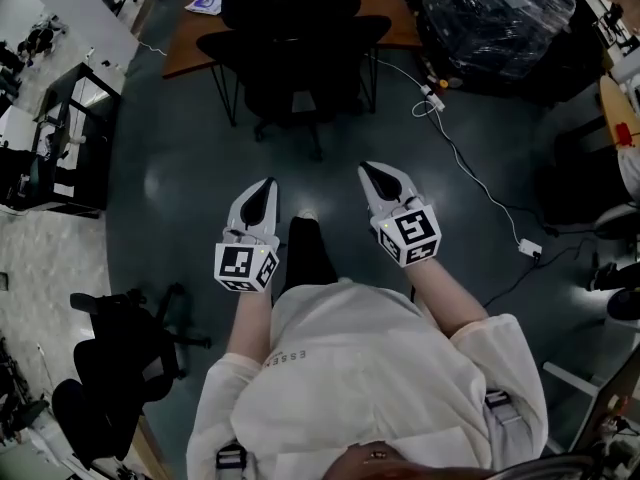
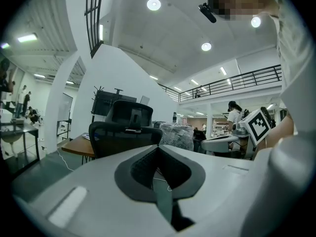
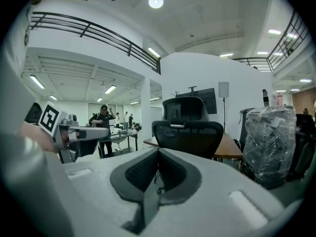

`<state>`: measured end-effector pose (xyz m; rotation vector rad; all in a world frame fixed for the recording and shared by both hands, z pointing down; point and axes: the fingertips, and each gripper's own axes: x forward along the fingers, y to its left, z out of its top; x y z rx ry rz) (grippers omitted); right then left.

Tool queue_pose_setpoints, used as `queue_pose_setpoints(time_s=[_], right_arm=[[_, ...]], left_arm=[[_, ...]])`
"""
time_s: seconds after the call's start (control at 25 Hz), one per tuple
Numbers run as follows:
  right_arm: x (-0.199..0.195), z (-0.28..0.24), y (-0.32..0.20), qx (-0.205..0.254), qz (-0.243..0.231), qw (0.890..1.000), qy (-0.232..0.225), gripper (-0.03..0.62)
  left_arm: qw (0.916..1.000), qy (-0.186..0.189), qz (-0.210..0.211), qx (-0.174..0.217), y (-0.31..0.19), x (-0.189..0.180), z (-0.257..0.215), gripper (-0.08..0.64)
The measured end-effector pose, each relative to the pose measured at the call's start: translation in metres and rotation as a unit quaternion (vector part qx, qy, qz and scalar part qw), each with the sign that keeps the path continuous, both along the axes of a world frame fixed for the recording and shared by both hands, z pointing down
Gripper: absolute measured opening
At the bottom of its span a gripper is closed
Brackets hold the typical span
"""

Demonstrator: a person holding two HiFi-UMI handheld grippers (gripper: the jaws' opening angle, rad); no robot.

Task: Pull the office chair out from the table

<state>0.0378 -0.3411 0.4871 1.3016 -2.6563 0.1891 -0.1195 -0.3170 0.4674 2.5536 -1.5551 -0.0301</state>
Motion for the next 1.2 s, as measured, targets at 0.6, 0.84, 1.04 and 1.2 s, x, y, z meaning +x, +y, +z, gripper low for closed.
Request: queue_pose_setpoints(time_s=[0.6,0.84,1.04,1.2], right_arm=[[-0.027,-0.035,-0.213,0.038,0.076,0.996,0.032,-0.011],[-0.03,-0.06,-0.252,0.073,0.071,0.994,0.046,-0.011],[-0.035,-0.1,-0.282,0.135,0.043,0.987,0.081,-0.011],[-0.046,-0.137,-0.301,0.202,0.001,0.968,0.147,0.125]], left_arm=[[0.9952,-0.004,0.088,0.043,-0.23,-0.035,-0.041,0.015],[0.9928,-0.007,0.102,0.063,-0.266,-0.027,-0.057,0.015],[0.9888,-0.05,0.09,0.108,-0.295,-0.031,-0.094,0.015],[0.972,-0.177,0.071,0.137,-0.324,-0.041,-0.125,0.053]])
